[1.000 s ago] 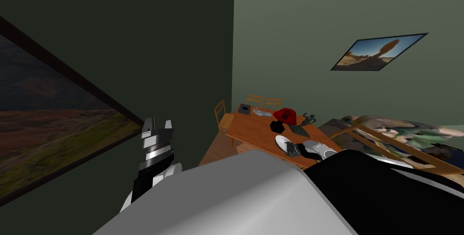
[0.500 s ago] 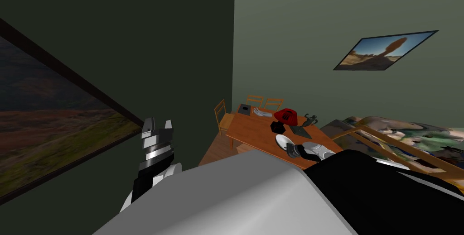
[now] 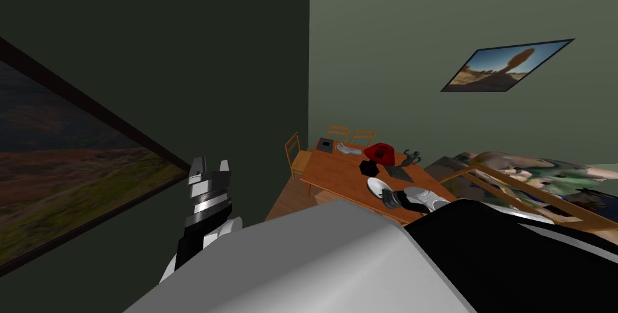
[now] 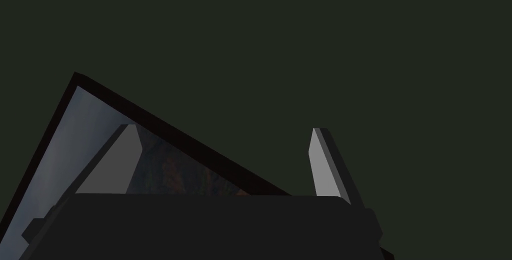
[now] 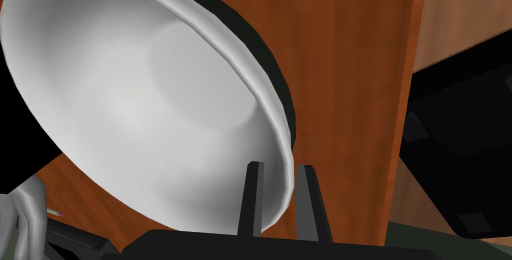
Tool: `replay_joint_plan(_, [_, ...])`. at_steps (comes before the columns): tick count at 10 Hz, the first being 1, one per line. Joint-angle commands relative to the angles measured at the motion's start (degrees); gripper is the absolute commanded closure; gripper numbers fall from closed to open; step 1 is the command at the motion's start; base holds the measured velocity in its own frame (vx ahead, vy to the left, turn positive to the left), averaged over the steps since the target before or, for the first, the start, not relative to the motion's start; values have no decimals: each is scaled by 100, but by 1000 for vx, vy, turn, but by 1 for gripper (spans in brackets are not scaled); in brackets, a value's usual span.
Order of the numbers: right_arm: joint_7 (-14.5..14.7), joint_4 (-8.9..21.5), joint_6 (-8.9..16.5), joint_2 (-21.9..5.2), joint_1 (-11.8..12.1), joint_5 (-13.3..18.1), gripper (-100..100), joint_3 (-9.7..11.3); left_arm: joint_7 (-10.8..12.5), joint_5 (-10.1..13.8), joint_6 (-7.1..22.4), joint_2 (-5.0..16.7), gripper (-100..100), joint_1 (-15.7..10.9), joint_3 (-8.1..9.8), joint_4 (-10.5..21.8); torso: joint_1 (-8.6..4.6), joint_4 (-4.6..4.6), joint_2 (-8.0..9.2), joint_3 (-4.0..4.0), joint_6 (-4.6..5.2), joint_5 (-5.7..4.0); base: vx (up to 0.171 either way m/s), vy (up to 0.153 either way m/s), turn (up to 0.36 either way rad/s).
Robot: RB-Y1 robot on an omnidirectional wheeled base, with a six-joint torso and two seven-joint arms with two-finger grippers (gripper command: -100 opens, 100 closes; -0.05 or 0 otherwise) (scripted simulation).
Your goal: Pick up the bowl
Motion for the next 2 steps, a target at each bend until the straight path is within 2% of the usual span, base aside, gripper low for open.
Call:
replay_joint_plan(1, [0,0,0,0,0,0,100,0,0,0,0,0,0,0,0,0,0,0,0,0,0,0,-9,31,-32])
replay_joint_plan(2, [-15,-10,-7,-15,5,-1,0,2,0,0,0,0,0,0,0,0,-6,1,-2,-1,-5,-2,-2,6,1])
